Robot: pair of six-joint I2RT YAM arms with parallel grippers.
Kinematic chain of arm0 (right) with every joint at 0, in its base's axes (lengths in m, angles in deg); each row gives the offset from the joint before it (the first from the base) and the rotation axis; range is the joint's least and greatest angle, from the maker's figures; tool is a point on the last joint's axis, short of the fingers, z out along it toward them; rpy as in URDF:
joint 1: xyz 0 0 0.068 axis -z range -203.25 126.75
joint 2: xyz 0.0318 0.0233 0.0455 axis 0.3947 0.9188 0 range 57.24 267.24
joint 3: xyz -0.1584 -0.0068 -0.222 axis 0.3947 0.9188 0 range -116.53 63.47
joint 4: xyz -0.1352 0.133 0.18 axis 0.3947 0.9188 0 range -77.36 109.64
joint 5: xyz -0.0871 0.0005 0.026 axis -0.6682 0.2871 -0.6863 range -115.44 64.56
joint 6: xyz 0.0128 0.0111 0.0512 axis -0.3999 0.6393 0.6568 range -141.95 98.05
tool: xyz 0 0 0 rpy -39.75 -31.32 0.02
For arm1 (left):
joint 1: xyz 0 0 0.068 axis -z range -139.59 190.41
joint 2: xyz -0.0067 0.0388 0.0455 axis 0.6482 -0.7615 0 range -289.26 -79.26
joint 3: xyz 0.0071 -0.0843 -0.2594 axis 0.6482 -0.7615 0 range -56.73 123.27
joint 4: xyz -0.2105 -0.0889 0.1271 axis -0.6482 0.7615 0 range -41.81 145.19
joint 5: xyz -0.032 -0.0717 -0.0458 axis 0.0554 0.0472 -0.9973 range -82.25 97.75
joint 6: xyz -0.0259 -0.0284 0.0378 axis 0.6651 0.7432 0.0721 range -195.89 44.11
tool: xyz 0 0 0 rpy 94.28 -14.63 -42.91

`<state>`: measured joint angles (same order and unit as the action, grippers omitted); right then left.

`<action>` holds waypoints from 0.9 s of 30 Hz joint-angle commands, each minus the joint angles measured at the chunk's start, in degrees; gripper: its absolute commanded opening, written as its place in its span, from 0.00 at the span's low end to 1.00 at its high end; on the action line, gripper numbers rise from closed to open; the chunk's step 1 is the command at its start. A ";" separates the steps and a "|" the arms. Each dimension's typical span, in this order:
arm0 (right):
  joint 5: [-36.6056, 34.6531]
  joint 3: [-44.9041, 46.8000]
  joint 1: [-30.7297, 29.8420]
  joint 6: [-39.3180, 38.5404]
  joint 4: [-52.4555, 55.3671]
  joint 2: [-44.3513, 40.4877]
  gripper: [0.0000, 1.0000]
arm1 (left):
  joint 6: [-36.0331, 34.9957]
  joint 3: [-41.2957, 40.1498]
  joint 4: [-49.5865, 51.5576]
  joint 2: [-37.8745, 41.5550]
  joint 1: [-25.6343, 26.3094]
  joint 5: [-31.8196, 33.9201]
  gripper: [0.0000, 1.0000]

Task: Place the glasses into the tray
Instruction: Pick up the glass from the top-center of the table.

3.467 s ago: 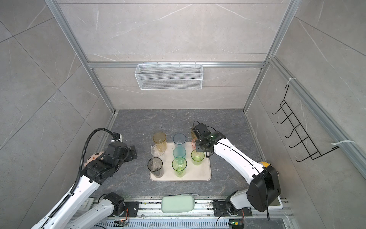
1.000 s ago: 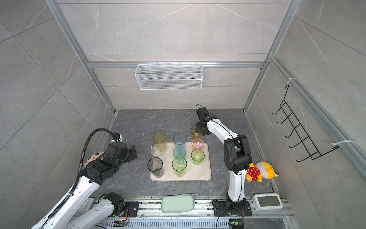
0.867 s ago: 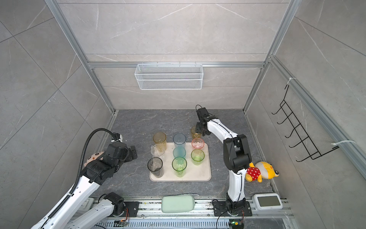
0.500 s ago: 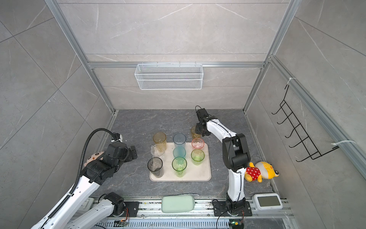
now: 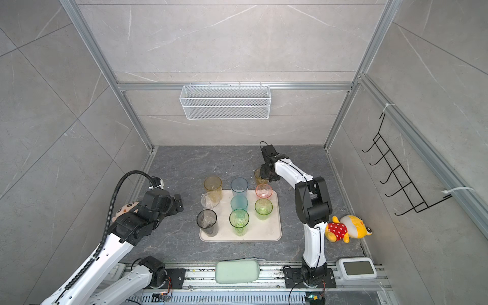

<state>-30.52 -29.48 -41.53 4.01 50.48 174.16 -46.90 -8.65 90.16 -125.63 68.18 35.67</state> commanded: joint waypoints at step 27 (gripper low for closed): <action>-2.25 -0.19 0.27 -2.00 2.65 -3.63 0.08 | 0.80 0.09 -0.76 0.23 0.36 0.39 0.97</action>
<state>-31.17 -30.16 -41.38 3.09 51.66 174.43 -46.90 -8.65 90.14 -126.05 68.18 35.67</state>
